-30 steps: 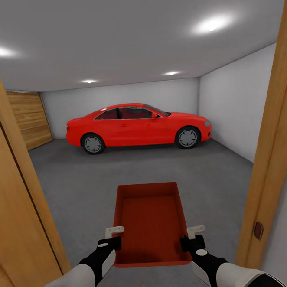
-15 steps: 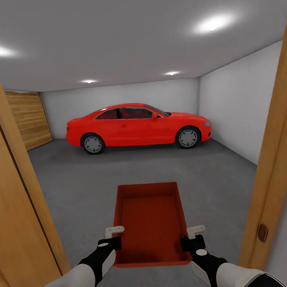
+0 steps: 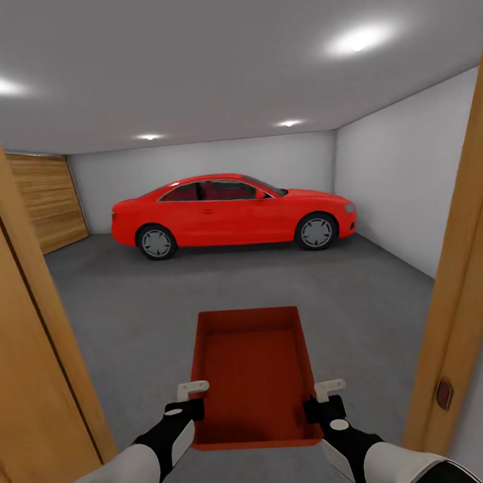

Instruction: Move the two storage containers from the living room to the garage. In the garage, place one container on the floor and stack the other container on top of it (either order is fine).

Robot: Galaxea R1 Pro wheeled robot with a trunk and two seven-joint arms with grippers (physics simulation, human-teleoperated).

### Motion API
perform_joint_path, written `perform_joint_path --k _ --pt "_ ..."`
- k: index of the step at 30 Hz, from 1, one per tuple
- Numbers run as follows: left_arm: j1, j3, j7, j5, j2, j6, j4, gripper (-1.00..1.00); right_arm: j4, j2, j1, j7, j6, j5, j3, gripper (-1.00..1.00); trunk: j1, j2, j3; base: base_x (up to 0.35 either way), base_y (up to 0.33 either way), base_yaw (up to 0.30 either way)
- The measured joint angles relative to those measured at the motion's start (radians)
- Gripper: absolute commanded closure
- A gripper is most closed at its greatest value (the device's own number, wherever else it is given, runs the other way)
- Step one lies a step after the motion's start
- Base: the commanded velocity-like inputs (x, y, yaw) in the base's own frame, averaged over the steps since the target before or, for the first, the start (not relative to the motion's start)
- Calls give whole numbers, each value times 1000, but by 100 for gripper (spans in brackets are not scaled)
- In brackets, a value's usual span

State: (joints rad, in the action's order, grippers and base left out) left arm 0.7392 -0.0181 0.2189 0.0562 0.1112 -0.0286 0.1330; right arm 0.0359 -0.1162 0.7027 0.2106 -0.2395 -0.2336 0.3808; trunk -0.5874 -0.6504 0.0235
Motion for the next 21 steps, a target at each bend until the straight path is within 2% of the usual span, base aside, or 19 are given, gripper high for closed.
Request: perform_joint_path --k 21 --pt "0 2 -2 1 -1 1 -3 100 0 0 0 -1 2 1 0 100 0 0 0 309 0 0"
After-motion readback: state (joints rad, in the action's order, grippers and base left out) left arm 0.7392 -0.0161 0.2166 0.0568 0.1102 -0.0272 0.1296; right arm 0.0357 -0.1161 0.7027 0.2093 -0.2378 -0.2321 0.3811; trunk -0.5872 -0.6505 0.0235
